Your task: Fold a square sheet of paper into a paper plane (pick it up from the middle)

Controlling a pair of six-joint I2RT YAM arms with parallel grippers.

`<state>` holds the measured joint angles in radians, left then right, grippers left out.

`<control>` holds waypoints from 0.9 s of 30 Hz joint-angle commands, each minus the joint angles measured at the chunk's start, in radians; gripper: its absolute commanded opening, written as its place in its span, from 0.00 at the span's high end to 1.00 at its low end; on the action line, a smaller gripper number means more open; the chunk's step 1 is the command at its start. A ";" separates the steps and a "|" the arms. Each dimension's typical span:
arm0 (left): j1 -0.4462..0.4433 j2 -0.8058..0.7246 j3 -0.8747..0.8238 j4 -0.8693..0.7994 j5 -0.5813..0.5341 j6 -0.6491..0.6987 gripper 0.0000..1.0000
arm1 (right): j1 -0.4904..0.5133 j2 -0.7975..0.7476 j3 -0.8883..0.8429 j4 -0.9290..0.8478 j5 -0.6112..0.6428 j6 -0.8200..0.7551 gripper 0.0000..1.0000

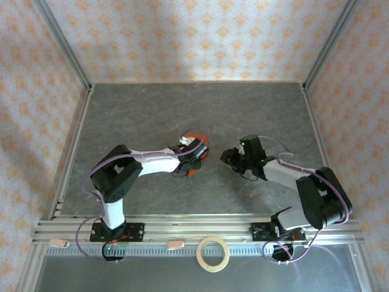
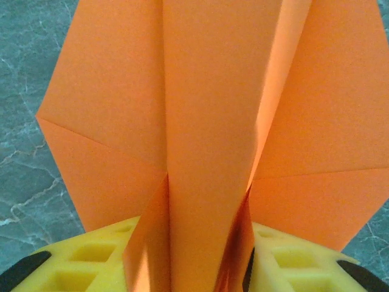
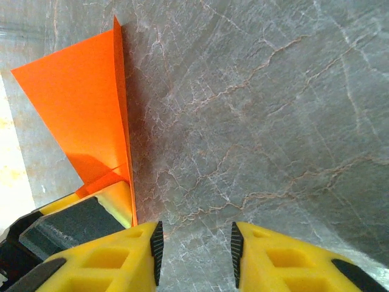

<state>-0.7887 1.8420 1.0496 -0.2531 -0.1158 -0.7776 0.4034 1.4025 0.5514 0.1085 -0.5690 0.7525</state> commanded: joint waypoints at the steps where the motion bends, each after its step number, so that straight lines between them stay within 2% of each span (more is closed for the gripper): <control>1: -0.021 -0.010 -0.036 -0.060 -0.007 -0.074 0.56 | -0.012 -0.032 0.005 -0.033 0.008 -0.051 0.58; 7: -0.043 -0.074 -0.018 -0.064 -0.047 -0.125 0.51 | -0.012 -0.101 0.043 -0.111 0.189 -0.141 0.49; 13: -0.053 -0.136 -0.008 -0.086 -0.089 -0.149 0.49 | -0.011 -0.186 0.067 -0.162 0.426 -0.207 0.46; 18: -0.063 -0.212 -0.029 -0.102 -0.115 -0.148 0.48 | -0.012 -0.314 0.042 -0.170 0.712 -0.277 0.43; 21: -0.066 -0.312 -0.076 -0.090 -0.184 -0.126 0.48 | -0.012 -0.405 -0.003 -0.128 0.902 -0.353 0.38; 22: -0.066 -0.352 -0.103 -0.076 -0.210 -0.119 0.44 | -0.011 -0.429 -0.017 -0.116 0.954 -0.387 0.37; 25: -0.057 -0.486 -0.201 -0.015 -0.317 -0.065 0.33 | -0.012 -0.507 -0.105 -0.033 1.151 -0.487 0.26; 27: -0.015 -0.567 -0.258 0.022 -0.351 -0.015 0.26 | -0.012 -0.533 -0.218 0.138 1.256 -0.580 0.14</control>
<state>-0.8413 1.3548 0.8516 -0.2829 -0.3305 -0.8631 0.3954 0.8906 0.4492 0.0902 0.4034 0.3290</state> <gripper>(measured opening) 0.715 0.832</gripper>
